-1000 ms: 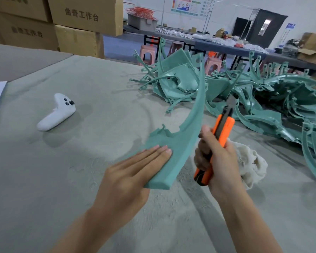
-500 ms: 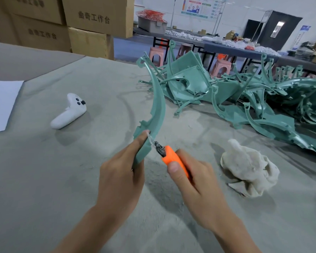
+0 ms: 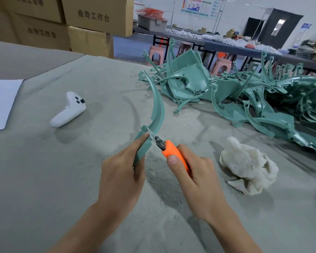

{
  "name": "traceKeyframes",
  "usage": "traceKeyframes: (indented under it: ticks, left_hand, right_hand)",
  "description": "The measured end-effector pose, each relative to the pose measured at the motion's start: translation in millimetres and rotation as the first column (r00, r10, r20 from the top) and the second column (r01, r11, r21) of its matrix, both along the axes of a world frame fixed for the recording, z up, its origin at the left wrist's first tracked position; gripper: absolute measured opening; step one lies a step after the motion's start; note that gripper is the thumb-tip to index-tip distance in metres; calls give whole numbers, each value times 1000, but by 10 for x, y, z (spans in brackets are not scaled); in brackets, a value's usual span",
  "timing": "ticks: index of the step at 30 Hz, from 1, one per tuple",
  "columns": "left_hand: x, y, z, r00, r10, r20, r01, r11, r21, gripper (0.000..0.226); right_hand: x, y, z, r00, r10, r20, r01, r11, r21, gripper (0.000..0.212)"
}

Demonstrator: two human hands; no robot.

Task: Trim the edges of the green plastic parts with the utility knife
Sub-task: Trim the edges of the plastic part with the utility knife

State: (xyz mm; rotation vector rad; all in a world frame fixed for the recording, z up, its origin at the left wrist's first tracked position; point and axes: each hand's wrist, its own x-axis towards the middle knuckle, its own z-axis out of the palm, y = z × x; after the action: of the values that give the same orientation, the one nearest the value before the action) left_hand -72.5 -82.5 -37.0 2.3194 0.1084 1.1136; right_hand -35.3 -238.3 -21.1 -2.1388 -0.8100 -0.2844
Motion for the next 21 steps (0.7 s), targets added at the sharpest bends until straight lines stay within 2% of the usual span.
traceKeyframes:
  ticks: [3, 9, 12, 15, 21]
  left_hand:
    - [-2, -3, 8, 1000, 2, 22, -2, 1000, 11, 28]
    - [-30, -45, 2, 993, -51, 102, 51, 999, 4, 34]
    - [-8, -34, 11, 996, -36, 83, 37, 999, -6, 36]
    - [-24, 3, 37, 998, -5, 58, 7, 1000, -29, 37]
    - [-19, 13, -1, 998, -33, 47, 35, 999, -27, 37]
  right_hand:
    - [26, -7, -36, 1000, -31, 0, 31, 1000, 0, 51]
    - [293, -172, -26, 969, -244, -47, 246, 967, 63, 62]
    - [177, -115, -35, 996, -92, -15, 93, 979, 184, 60]
    - [43, -41, -62, 995, 77, 62, -85, 987, 136, 52]
    - [57, -8, -92, 998, 22, 52, -26, 997, 70, 50]
